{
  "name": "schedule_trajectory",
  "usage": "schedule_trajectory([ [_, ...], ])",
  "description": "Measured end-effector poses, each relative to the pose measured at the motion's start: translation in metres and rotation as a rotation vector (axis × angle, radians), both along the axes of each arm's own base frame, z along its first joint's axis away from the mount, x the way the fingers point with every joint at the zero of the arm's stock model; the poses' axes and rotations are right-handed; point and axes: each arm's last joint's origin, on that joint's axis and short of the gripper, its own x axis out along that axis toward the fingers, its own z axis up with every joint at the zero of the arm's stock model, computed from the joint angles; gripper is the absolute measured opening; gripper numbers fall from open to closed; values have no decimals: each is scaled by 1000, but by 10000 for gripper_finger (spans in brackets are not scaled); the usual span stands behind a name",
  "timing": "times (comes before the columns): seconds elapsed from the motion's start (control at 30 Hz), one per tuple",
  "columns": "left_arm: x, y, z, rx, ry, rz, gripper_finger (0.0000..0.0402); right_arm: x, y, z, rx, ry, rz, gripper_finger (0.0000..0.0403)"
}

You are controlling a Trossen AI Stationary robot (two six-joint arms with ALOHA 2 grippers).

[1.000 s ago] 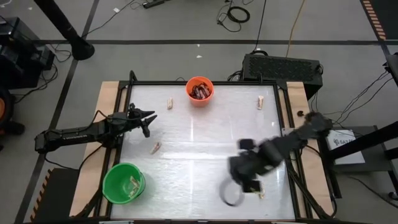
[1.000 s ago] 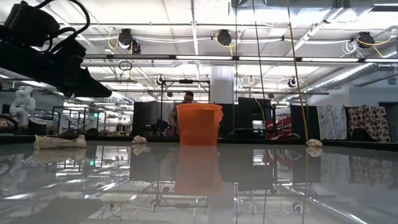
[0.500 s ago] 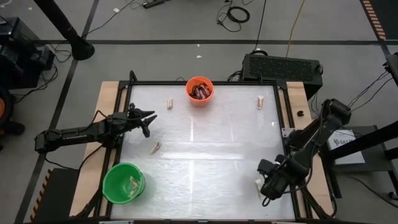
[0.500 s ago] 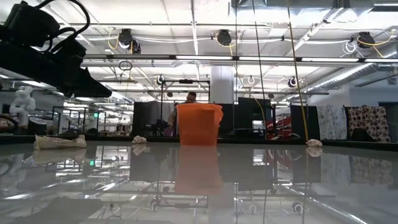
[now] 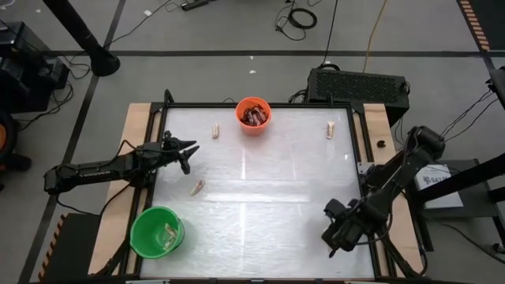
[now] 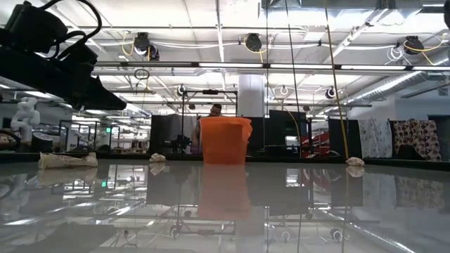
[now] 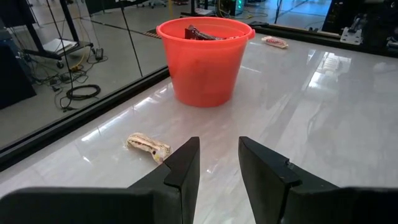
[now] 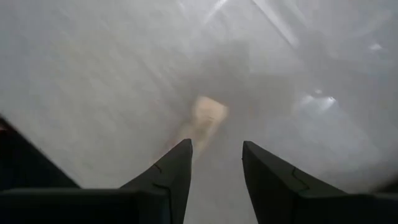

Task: Sort candy by brand, put in halloween buckets
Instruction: Put the white chocolate bar into the green bucket

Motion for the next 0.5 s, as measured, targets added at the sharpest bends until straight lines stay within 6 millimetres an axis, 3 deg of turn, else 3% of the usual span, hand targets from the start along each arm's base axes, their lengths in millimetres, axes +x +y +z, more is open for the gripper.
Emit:
schedule_trajectory([
  [0.23,0,0,0,0,0,0,118,15,17,-22,3,-20,28,135],
  [0.5,0,0,0,0,1,0,118,26,14,-43,-74,41,67,134],
])
